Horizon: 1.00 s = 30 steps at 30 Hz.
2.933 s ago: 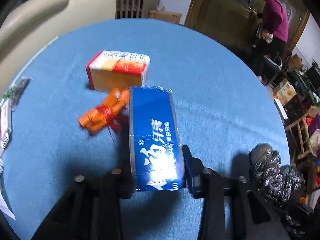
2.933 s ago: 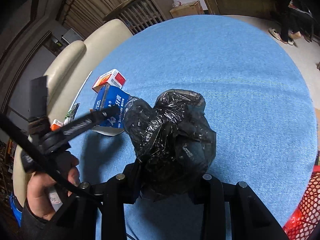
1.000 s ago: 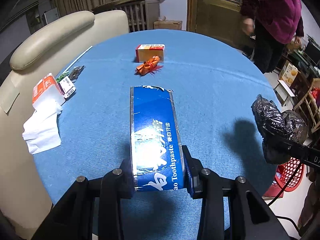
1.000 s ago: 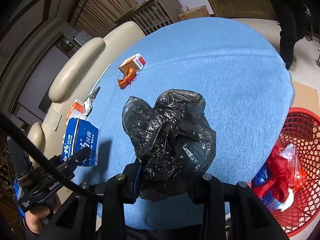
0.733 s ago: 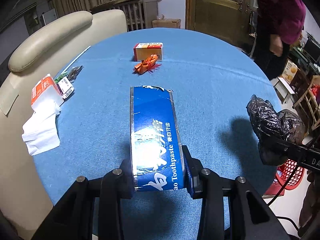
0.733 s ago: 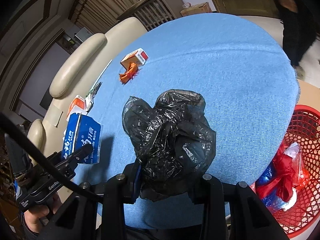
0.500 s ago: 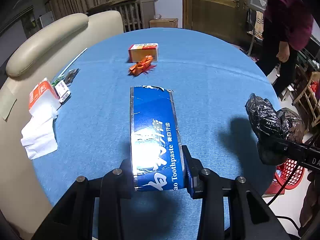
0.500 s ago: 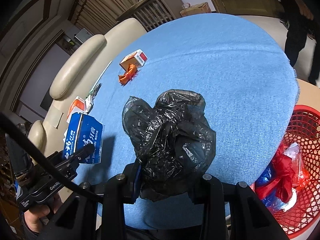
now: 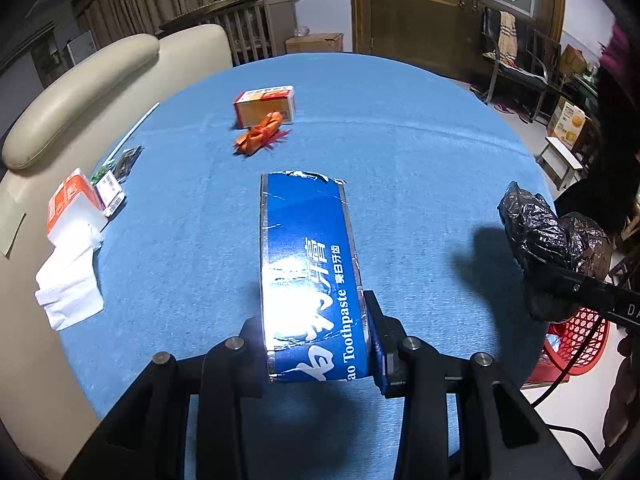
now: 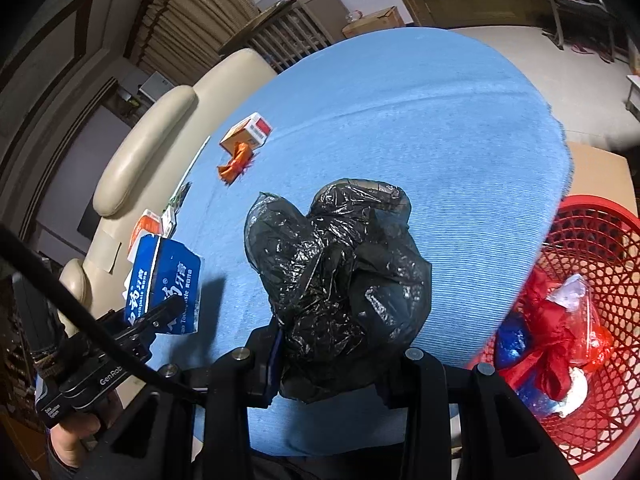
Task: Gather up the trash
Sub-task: 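Carry bag and box over the red basket and open both tools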
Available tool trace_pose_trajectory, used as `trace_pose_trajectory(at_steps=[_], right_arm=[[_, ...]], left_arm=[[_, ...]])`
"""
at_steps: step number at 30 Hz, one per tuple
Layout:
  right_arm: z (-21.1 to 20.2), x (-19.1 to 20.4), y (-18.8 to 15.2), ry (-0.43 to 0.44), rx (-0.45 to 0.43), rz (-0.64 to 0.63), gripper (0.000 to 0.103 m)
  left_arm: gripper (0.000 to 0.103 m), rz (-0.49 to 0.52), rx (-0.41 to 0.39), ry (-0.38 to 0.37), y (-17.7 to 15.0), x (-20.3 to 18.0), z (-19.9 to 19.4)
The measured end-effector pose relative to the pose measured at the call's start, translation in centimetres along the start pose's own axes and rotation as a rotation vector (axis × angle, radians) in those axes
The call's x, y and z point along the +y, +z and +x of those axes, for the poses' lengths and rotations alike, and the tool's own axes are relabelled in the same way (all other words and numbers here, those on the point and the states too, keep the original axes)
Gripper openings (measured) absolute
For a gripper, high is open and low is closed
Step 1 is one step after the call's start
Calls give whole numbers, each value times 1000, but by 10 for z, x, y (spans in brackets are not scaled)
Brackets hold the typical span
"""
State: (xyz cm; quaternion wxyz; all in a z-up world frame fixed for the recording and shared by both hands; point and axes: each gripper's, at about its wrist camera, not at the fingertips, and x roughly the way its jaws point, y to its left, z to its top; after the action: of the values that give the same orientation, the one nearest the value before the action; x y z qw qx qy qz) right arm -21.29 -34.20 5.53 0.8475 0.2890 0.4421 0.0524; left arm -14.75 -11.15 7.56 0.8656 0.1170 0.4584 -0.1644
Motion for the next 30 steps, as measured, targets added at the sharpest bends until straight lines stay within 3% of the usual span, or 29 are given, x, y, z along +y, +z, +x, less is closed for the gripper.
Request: trace_pose_trajectory(at_steps=[8,19,23,30], right_arm=[[-34,-32,-5,-54,-54,56,39],[-102,-112,-19,-226,-148,188,39],[-110,-137,-25,-285,-145,223,39],[-106,-168,-31,-313,-120,280,39]], left_arm=[[40,71,-30,-65,13,-36,-4],[40,218,-73,-197,32,-114,-14],[40,275,-80,-243,34,-146,-18],[40,361,-75,-299,35,-193,-19]])
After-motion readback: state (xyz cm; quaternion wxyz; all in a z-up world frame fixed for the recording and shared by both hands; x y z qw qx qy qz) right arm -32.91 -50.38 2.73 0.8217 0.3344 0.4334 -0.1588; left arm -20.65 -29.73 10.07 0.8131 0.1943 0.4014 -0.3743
